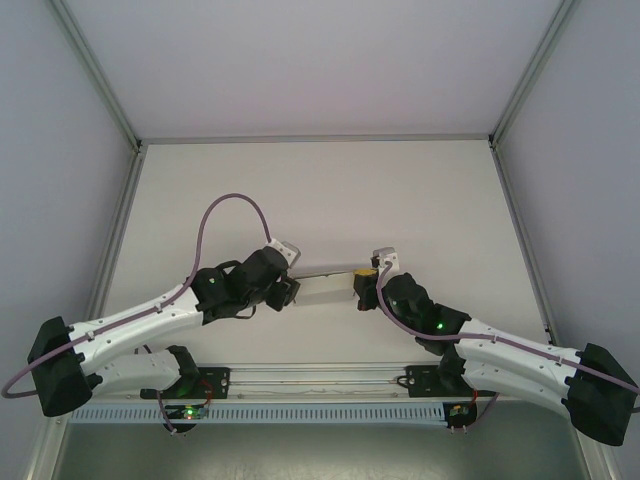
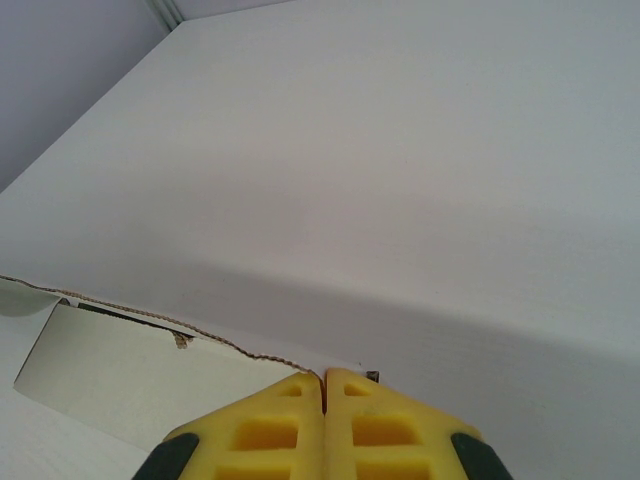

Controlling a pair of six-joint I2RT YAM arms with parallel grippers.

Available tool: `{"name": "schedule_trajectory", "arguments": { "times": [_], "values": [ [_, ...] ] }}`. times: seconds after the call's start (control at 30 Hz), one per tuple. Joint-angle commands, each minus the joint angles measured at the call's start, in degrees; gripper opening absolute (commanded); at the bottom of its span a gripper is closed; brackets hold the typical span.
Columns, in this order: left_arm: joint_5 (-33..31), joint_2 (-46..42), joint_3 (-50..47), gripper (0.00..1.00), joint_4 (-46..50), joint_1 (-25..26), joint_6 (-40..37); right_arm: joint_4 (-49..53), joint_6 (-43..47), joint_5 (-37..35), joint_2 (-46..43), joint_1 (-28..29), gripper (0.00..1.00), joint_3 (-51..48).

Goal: Assemble paper box

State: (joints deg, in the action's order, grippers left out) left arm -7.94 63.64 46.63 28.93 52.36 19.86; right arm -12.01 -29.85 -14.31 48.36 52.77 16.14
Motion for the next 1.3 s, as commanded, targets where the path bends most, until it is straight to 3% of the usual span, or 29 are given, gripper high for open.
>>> {"name": "schedule_trajectory", "arguments": {
  "times": [0.0,0.07,0.17,0.37,0.63,0.93,1.1,1.27],
  "values": [
    [0.53,1.00,0.92,0.44,-3.12,-0.98,1.21,9.94,-0.83,1.73,1.21,0.80,0.00,-1.10],
    [0.35,1.80,1.08,0.43,-3.74,-1.02,0.95,9.85,-0.62,1.94,1.38,0.89,0.00,-1.11],
    [-0.11,3.39,1.85,0.35,-3.80,-1.29,1.39,9.86,-0.52,1.88,1.95,0.94,0.00,-1.02],
    [-2.65,5.42,3.88,0.00,-1.45,-1.44,4.09,9.94,-0.48,1.26,2.70,1.28,0.00,-0.85],
    [1.61,8.51,6.72,0.00,2.73,-2.43,15.02,12.01,-0.91,-3.52,4.01,3.27,0.00,-0.28],
    [14.12,11.14,6.90,0.00,1.95,-7.05,25.58,12.08,-1.53,-8.10,6.74,7.40,0.00,1.35],
    [11.53,11.69,5.87,0.00,2.79,-7.26,23.39,11.58,-1.27,-8.24,6.50,7.61,0.00,1.21],
    [12.92,12.28,2.12,0.00,-1.53,-6.67,17.44,10.45,-1.06,-9.12,5.05,7.69,0.00,0.39]
  ]
}}
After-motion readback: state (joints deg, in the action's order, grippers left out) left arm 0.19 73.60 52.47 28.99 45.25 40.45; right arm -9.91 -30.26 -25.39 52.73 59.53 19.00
